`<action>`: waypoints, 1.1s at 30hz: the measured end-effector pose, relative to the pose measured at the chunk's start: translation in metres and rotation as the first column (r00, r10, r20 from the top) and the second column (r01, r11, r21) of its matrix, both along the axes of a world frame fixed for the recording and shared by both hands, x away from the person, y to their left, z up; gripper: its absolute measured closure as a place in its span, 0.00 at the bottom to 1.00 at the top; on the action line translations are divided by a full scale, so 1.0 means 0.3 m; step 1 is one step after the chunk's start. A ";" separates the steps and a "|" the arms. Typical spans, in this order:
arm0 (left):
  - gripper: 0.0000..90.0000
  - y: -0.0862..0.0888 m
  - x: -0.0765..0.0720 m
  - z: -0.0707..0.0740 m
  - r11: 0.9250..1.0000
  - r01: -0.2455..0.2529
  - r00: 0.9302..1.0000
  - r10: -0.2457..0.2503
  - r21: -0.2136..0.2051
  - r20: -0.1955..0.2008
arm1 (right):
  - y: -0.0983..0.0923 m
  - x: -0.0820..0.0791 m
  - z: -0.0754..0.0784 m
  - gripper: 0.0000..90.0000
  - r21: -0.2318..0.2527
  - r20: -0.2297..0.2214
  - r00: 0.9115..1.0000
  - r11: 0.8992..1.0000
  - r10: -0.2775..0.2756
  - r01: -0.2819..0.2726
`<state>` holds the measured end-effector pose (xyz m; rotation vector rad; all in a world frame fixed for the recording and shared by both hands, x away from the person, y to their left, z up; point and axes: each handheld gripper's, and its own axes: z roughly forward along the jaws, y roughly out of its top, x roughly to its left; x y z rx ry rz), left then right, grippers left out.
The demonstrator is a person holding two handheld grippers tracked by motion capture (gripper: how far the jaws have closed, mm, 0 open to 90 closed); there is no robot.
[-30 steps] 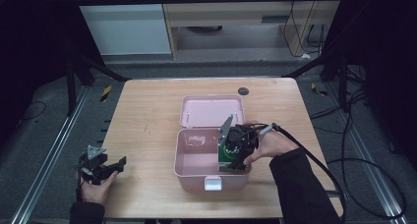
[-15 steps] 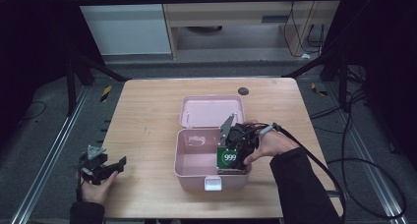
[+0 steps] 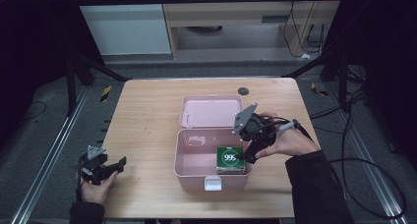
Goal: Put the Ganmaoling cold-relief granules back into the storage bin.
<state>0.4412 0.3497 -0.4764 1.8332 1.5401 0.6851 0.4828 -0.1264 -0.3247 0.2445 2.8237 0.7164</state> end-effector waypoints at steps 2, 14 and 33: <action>0.29 0.000 0.000 0.000 1.000 0.000 1.000 0.000 0.000 -0.001 | -0.031 -0.004 0.011 0.13 0.030 -0.001 1.000 0.999 -0.018 0.018; 0.29 -0.003 0.000 -0.001 1.000 0.003 1.000 -0.003 0.003 -0.003 | -0.197 -0.039 -0.028 0.10 0.155 0.029 0.979 0.968 -0.204 0.197; 0.30 -0.004 0.000 -0.002 1.000 0.005 1.000 -0.005 0.003 -0.005 | -0.394 -0.033 -0.300 0.07 0.314 -0.038 0.818 0.770 -0.574 0.555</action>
